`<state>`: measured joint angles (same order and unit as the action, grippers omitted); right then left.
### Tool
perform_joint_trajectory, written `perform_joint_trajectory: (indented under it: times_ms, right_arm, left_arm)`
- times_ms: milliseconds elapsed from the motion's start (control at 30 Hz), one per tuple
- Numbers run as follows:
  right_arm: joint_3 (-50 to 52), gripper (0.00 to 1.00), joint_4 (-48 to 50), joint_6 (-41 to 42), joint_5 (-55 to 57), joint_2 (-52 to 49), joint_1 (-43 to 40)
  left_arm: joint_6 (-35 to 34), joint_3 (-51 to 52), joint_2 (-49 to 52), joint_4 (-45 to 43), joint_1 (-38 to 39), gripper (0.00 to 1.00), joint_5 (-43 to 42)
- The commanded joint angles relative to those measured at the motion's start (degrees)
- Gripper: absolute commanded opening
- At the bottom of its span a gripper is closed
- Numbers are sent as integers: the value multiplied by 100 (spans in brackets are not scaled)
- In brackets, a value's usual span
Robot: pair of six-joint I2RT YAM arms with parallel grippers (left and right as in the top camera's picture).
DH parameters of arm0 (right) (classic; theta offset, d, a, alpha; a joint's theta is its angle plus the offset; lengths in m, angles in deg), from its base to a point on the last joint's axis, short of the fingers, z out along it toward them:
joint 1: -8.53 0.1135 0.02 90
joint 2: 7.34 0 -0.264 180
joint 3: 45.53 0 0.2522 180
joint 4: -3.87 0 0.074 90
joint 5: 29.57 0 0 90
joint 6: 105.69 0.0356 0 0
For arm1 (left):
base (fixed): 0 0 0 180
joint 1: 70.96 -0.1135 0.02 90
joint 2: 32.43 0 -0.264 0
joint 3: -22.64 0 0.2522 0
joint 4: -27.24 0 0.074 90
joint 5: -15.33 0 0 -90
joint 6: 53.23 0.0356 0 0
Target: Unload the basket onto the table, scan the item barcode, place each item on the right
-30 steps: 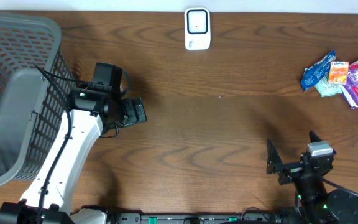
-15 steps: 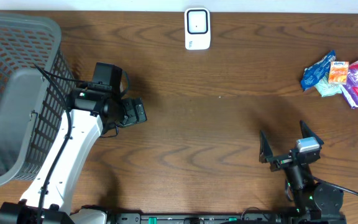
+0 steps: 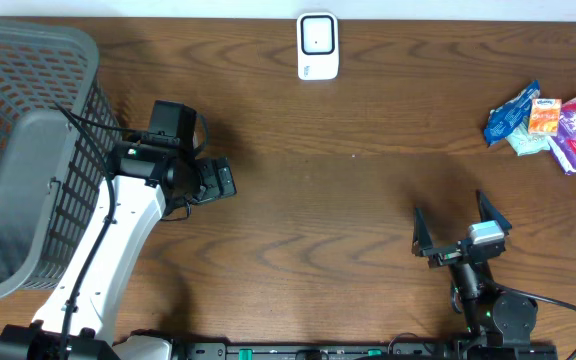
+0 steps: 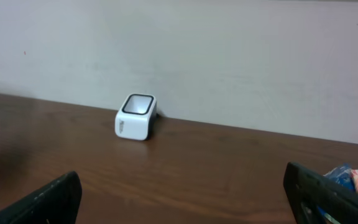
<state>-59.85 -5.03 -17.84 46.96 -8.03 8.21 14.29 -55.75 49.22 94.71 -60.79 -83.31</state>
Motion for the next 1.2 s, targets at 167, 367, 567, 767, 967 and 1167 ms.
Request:
perform_joint_trajectory:
  times_ms: [167, 367, 567, 767, 967, 1167]
  right_arm:
    - [24, 99, -828, 37, 101, 37, -59]
    - [24, 99, -828, 33, 170, 37, -125]
    - [20, 99, -894, -254, 732, 37, -120]
    - [20, 99, -898, -627, 737, 39, -114]
    - [20, 99, -903, -254, 739, 39, -109]
    - [20, 99, -916, 2, 826, 39, -109]
  left_arm:
    - [31, 39, 2, 22, -9, 98, 35]
    - [31, 39, 2, 22, -9, 98, 35]
    - [31, 39, 2, 22, -9, 98, 35]
    - [31, 39, 2, 22, -9, 98, 35]
    - [33, 39, 2, 22, -9, 98, 35]
    - [31, 39, 2, 22, -9, 98, 35]
